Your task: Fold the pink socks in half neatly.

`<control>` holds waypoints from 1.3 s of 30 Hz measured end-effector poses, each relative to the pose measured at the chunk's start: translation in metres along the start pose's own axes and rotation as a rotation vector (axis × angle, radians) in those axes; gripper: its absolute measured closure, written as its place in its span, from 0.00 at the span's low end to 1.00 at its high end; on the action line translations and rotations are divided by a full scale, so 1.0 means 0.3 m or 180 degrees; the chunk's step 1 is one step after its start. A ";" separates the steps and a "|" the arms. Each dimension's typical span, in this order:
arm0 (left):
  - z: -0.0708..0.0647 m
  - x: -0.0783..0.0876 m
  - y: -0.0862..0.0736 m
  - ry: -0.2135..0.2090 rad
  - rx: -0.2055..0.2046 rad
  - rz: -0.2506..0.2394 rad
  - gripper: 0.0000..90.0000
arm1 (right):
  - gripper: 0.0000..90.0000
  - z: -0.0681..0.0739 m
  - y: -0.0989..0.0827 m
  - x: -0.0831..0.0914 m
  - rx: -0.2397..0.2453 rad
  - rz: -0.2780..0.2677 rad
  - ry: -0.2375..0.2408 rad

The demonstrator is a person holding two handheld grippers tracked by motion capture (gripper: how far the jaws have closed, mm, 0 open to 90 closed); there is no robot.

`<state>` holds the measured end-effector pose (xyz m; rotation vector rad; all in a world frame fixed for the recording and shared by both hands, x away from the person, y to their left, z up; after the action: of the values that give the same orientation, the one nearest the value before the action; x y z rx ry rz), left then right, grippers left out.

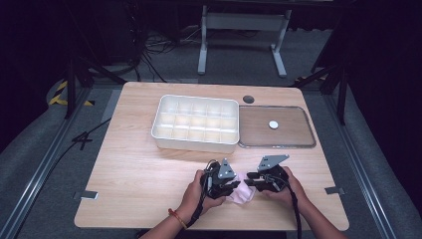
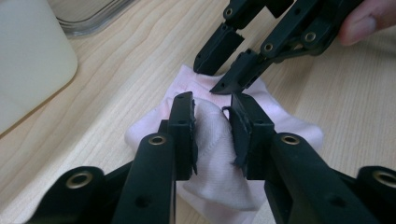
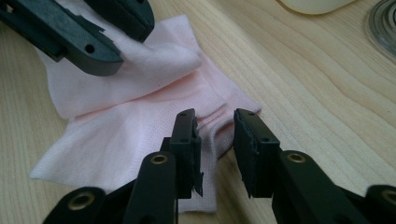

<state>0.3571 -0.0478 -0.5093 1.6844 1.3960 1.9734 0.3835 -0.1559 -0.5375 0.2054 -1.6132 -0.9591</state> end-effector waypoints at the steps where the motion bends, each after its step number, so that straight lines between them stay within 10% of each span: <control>1: 0.000 0.006 0.005 0.0001 0.0024 -0.0025 0.76 | 0.78 0.000 0.000 0.000 -0.0005 0.0002 0.0000; 12: 0.054 0.127 0.024 -0.0008 0.0108 -0.0259 0.79 | 0.78 -0.001 -0.001 0.000 0.0000 -0.0005 -0.0004; 28: 0.004 0.040 -0.127 -0.0150 -0.0140 0.0227 0.85 | 0.79 -0.001 -0.002 0.004 -0.0049 -0.0024 0.0028; 39: 0.009 0.025 -0.147 -0.0111 -0.0144 0.0274 0.83 | 0.87 0.046 0.133 0.123 0.0094 -0.0672 -0.0012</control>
<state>0.3389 -0.0176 -0.5371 1.7783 1.2778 1.9944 0.3749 -0.1461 -0.4831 0.4007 -1.6326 -1.0969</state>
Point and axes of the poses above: each handheld gripper's, and its own axes: x roughly backward along the jaws, y roughly out of its top, z roughly to its left, the point moved 9 cm from there along -x, roughly forward along the jaws, and after that the axes turned 3 degrees about x, right-handed, at the moved point
